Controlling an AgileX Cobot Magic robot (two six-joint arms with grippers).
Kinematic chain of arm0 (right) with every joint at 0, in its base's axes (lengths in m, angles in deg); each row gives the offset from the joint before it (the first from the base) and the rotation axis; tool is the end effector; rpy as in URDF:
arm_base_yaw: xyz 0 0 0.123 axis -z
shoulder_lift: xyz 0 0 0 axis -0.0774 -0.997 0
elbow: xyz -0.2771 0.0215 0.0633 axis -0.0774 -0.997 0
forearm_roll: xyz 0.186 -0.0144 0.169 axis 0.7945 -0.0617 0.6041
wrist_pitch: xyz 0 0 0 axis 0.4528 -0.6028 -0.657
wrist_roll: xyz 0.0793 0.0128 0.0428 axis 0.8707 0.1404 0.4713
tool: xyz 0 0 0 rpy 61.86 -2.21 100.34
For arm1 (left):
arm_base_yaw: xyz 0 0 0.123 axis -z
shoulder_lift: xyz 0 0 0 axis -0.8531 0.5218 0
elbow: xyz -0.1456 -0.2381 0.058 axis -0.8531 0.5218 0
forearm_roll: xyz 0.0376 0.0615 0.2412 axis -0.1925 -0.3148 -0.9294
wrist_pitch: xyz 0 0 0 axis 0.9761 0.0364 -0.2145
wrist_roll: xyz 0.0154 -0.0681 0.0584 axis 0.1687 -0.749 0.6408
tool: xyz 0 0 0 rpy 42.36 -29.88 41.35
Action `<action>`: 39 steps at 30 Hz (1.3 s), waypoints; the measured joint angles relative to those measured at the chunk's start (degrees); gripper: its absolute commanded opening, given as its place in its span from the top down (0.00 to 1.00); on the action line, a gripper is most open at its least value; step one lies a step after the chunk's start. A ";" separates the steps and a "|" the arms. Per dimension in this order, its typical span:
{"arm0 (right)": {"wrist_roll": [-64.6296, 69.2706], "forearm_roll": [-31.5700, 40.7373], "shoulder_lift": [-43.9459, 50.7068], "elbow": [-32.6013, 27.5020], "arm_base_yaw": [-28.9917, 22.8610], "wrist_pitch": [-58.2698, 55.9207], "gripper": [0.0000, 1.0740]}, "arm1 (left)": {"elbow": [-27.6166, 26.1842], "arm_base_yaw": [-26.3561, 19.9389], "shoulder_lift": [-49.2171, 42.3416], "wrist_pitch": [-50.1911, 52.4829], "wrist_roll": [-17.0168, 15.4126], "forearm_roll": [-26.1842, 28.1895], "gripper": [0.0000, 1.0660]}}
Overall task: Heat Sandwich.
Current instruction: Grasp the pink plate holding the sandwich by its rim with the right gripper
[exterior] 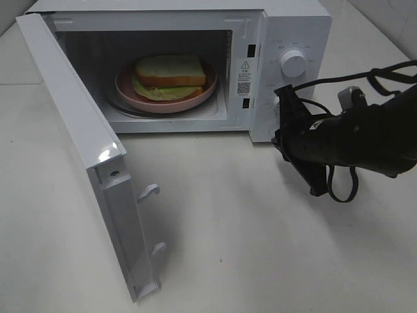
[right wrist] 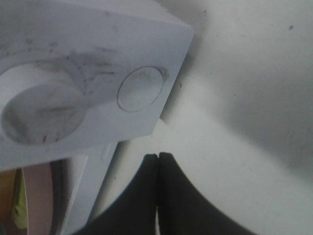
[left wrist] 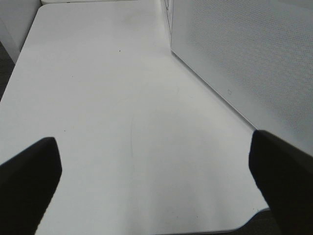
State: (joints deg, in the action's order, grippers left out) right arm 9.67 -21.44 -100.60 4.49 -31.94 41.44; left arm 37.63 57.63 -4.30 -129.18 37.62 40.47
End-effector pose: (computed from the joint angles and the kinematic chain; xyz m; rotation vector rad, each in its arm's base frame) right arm 0.3056 0.1331 0.1290 1.2394 1.9408 0.8065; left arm -0.0091 -0.0071 0.2803 0.0669 2.0428 -0.0460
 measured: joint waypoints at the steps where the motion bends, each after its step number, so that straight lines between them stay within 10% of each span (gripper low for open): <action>1: -4.01 -0.06 2.12 -0.06 0.00 -3.32 0.98 | 0.00 0.00 0.00 0.00 0.00 0.00 0.06; 25: -47.21 -1.66 20.86 -0.11 0.00 -34.84 0.91 | 0.00 0.00 0.00 0.00 0.00 0.00 0.06; 39: -63.48 -17.13 21.26 8.42 0.00 -55.29 0.88 | 0.00 0.00 0.00 0.00 0.00 0.00 0.06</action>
State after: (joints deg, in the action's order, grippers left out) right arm -53.81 -38.57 -79.34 12.91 -31.94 -13.85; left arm 37.63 57.63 -4.30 -129.18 37.62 40.47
